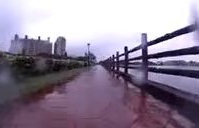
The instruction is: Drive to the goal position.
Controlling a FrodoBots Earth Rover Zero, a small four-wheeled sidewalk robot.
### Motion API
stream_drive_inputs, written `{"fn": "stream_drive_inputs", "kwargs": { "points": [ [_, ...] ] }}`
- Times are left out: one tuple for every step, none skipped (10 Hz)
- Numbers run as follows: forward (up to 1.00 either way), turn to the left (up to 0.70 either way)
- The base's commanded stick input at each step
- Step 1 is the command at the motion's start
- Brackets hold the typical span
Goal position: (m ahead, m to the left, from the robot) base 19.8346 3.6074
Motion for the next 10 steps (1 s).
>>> {"fn": "stream_drive_inputs", "kwargs": {
  "points": [
    [1.00, 0.00],
    [1.00, 0.00],
    [1.00, 0.00],
    [1.00, 0.00],
    [1.00, 0.00],
    [1.00, 0.00],
    [1.00, 0.00],
    [1.00, 0.00],
    [1.00, 0.00],
    [1.00, 0.00]
  ]
}}
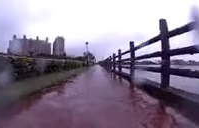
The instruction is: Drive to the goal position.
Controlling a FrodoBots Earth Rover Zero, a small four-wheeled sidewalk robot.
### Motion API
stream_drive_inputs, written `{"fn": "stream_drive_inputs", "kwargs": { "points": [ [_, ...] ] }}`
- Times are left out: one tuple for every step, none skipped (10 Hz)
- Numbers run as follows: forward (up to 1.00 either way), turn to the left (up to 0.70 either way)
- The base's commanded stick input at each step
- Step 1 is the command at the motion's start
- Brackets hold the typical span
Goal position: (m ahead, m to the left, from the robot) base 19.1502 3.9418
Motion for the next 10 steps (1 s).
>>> {"fn": "stream_drive_inputs", "kwargs": {
  "points": [
    [1.00, 0.00],
    [1.00, 0.00],
    [1.00, 0.00],
    [1.00, 0.00],
    [1.00, 0.00],
    [1.00, 0.00],
    [1.00, 0.00],
    [1.00, 0.00],
    [1.00, 0.00],
    [1.00, 0.00]
  ]
}}
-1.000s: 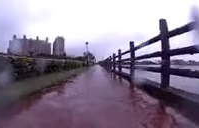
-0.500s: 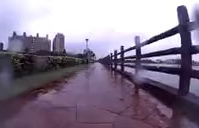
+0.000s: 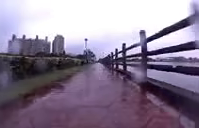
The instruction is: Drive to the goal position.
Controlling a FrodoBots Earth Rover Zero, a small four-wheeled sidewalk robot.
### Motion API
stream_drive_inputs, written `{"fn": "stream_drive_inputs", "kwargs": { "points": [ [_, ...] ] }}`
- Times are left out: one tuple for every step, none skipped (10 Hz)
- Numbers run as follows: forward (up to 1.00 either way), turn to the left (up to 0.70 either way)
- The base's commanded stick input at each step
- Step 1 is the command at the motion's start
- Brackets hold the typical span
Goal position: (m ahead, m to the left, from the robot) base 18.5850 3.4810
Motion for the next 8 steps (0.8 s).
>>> {"fn": "stream_drive_inputs", "kwargs": {
  "points": [
    [1.00, 0.00],
    [1.00, 0.00],
    [1.00, 0.00],
    [1.00, 0.00],
    [1.00, 0.06],
    [1.00, 0.16],
    [1.00, 0.22],
    [1.00, 0.20]
  ]
}}
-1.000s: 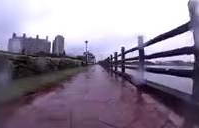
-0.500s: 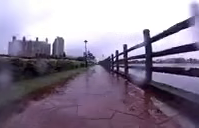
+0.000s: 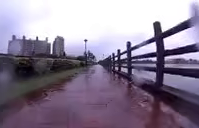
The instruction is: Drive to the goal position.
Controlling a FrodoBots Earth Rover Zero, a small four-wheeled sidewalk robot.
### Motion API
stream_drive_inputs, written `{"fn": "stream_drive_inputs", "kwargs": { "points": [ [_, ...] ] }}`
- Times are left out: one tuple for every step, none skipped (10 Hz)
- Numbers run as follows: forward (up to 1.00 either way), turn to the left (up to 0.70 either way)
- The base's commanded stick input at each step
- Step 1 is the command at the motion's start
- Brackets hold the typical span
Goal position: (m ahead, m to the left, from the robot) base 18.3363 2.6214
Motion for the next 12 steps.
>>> {"fn": "stream_drive_inputs", "kwargs": {
  "points": [
    [1.00, 0.01],
    [1.00, 0.00],
    [1.00, 0.00],
    [1.00, 0.00],
    [1.00, 0.00],
    [1.00, 0.00],
    [1.00, 0.00],
    [1.00, 0.00],
    [1.00, 0.00],
    [1.00, 0.00],
    [1.00, 0.00],
    [1.00, 0.00]
  ]
}}
